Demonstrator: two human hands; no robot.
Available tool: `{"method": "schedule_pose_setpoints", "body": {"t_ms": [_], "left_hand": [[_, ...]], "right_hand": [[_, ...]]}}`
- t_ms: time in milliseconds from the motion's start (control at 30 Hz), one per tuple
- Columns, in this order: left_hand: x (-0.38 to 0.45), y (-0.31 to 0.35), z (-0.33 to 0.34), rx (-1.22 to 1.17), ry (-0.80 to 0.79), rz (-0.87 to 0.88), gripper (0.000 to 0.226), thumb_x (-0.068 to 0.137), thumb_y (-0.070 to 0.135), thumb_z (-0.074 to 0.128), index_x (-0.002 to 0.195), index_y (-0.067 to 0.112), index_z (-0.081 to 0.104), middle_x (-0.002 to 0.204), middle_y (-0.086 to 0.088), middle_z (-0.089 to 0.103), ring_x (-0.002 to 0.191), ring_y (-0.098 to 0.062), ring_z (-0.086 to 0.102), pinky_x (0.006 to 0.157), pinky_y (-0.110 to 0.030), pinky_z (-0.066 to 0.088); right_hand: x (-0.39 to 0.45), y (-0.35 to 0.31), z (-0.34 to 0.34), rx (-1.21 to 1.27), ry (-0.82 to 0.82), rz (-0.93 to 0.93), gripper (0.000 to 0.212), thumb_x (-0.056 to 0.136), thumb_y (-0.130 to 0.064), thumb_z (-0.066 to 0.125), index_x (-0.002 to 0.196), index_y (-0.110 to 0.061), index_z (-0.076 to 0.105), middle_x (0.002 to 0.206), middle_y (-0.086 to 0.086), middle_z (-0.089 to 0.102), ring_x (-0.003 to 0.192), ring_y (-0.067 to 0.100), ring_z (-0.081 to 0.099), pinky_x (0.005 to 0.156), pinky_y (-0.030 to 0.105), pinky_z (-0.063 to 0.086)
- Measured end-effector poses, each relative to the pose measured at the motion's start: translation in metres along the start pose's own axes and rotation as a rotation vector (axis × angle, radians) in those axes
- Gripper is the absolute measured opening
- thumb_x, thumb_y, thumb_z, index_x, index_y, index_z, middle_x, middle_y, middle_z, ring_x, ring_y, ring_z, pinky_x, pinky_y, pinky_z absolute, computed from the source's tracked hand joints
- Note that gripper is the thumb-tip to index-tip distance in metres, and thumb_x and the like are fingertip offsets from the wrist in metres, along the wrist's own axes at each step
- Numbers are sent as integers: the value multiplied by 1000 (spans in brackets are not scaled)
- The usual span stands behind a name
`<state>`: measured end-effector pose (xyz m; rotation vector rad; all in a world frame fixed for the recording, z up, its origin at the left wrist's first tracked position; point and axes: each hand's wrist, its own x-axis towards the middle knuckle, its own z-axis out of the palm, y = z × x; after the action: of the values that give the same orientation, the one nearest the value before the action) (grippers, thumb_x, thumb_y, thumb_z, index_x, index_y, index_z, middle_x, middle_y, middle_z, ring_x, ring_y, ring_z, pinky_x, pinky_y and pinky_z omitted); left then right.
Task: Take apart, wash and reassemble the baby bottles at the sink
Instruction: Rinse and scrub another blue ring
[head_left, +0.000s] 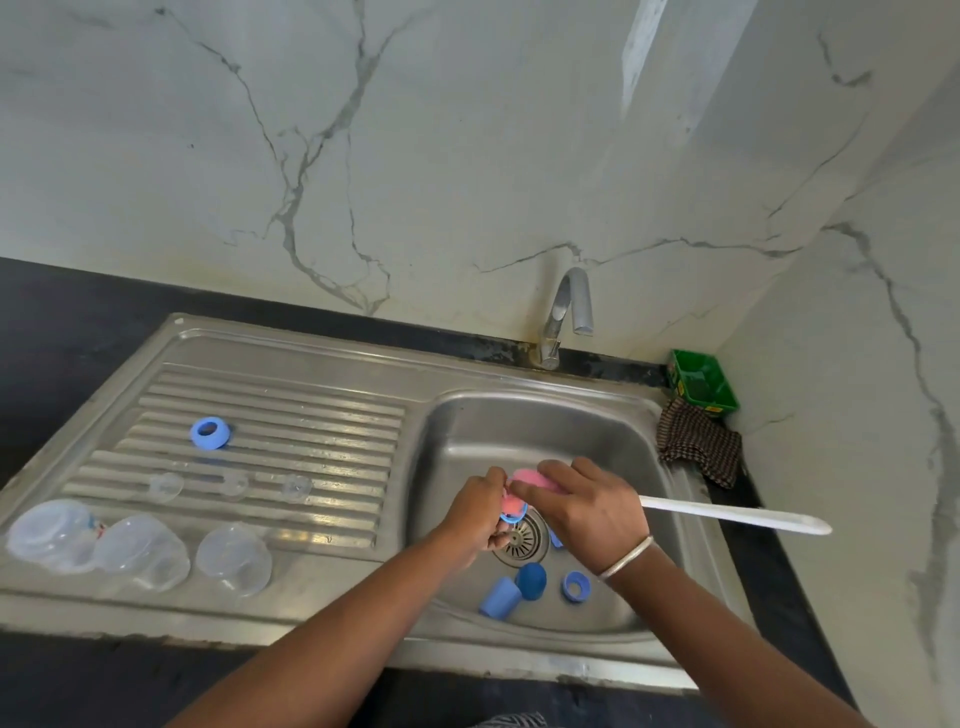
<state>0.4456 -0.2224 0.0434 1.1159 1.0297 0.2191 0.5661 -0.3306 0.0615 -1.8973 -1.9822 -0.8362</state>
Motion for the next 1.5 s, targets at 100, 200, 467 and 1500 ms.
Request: {"method": "schedule_pose_setpoints", "body": {"t_ms": [100, 200, 467, 1500], "left_hand": [[-4, -3, 1, 27, 18, 166, 34, 98, 16, 36, 73, 11, 59, 60, -5, 58, 46, -11, 47, 45, -20, 36], [-3, -8, 5, 1, 31, 230, 35, 95, 20, 41, 76, 14, 70, 65, 2, 69, 57, -12, 57, 54, -24, 41], [-8, -19, 0, -5, -25, 275, 38, 105, 19, 35, 87, 3, 64, 62, 0, 62, 53, -4, 56, 53, -18, 43], [-11, -28, 2, -11, -64, -25, 52, 104, 53, 29, 113, 14, 63, 72, -2, 57, 63, -9, 50, 57, -25, 52]], "right_hand": [[-9, -10, 2, -10, -99, 101, 27, 83, -26, 69, 107, -39, 67, 79, -8, 61, 60, 20, 53, 41, 32, 44], [-11, -25, -3, 156, -336, 394, 28, 87, -39, 57, 113, -41, 64, 81, -8, 62, 67, 22, 62, 49, 33, 49], [25, -48, -9, 1284, -310, 1423, 13, 82, -15, 74, 72, -7, 75, 60, 15, 56, 46, 16, 42, 45, 21, 35], [-20, -30, -11, 887, -354, 994, 32, 78, -20, 77, 84, -51, 72, 90, -24, 72, 84, -1, 68, 81, 25, 55]]}}
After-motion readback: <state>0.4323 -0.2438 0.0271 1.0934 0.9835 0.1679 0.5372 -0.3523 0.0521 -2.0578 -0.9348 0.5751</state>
